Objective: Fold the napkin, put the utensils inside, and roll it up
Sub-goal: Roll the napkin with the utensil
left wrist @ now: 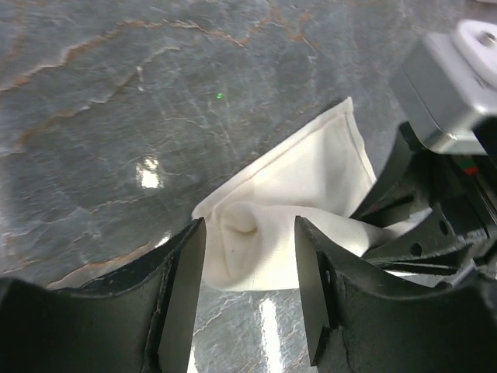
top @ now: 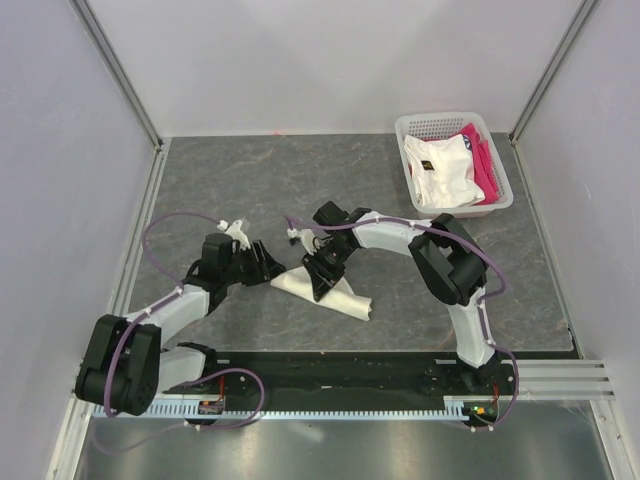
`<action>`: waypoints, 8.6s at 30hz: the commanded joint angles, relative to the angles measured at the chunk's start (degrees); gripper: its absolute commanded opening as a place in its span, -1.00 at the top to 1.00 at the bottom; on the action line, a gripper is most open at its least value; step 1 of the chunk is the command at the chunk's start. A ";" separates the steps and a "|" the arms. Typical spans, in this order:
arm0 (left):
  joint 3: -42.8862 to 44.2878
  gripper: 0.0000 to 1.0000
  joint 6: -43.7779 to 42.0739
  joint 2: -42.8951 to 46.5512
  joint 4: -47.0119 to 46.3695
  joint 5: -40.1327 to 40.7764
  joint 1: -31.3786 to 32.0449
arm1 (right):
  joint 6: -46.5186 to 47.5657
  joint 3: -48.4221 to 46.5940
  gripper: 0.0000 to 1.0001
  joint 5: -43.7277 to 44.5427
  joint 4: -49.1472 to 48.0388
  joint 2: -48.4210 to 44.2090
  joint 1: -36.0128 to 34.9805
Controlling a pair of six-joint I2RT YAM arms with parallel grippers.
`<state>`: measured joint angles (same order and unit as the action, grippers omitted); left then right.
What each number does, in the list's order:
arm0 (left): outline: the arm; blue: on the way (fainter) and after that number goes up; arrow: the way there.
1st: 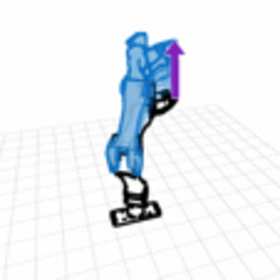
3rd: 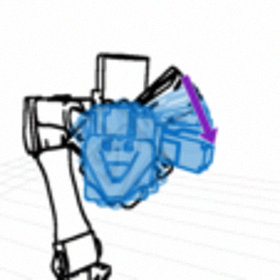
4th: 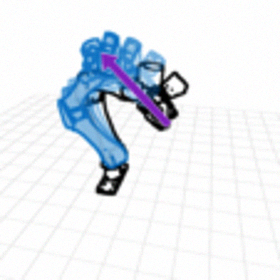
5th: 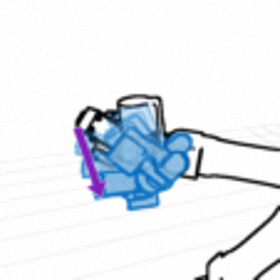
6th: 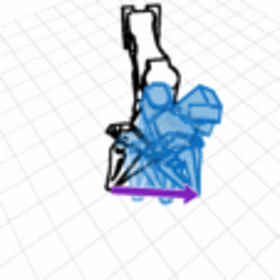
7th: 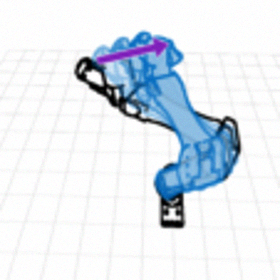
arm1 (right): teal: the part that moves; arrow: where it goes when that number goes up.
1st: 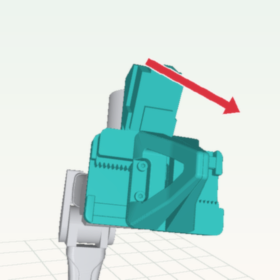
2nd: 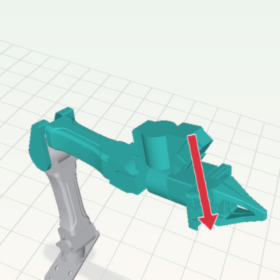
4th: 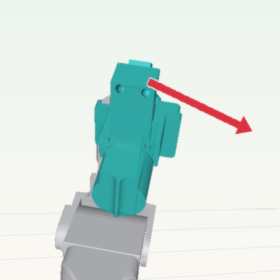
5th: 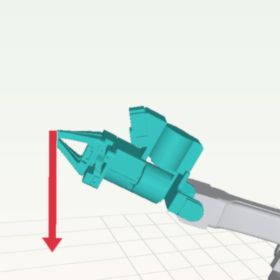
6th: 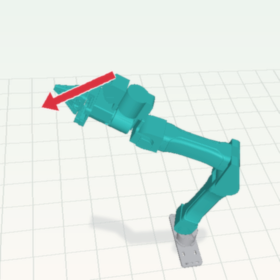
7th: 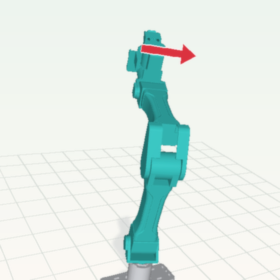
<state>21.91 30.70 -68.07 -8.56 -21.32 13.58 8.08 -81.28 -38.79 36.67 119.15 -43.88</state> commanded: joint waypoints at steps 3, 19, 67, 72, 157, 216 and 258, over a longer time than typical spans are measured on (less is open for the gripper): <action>-1.96 -0.13 1.38 -1.97 -9.19 -5.48 -0.05 | -0.60 -1.25 0.31 -5.07 0.25 4.07 0.72; 1.11 0.96 3.67 -10.15 -7.27 -4.34 -0.05 | -2.80 -1.69 -0.01 -0.68 -2.21 0.21 1.95; 13.34 -0.21 -0.55 -15.08 6.62 -3.47 -0.14 | 1.94 7.10 0.19 17.36 -8.81 -7.71 -7.02; 9.57 -0.30 0.59 -9.63 4.17 0.40 -0.14 | 1.77 5.95 0.21 8.56 -6.61 -5.60 -4.64; 15.09 -0.22 -1.43 -11.21 11.37 0.22 -0.49 | -1.30 5.43 0.11 5.50 -7.40 -4.02 -3.33; 16.58 0.96 -1.61 -19.29 13.56 -10.06 -0.84 | 2.20 15.09 -0.58 39.75 -20.05 -15.53 -11.67; 6.74 -0.22 0.15 -4.26 4.61 -7.06 -0.84 | -4.03 4.64 0.27 -8.23 -6.08 2.49 4.06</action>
<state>29.67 29.71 -73.38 1.34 -25.45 12.88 4.82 -76.31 -45.08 27.75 118.45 -40.34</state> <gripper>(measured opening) 0.620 0.374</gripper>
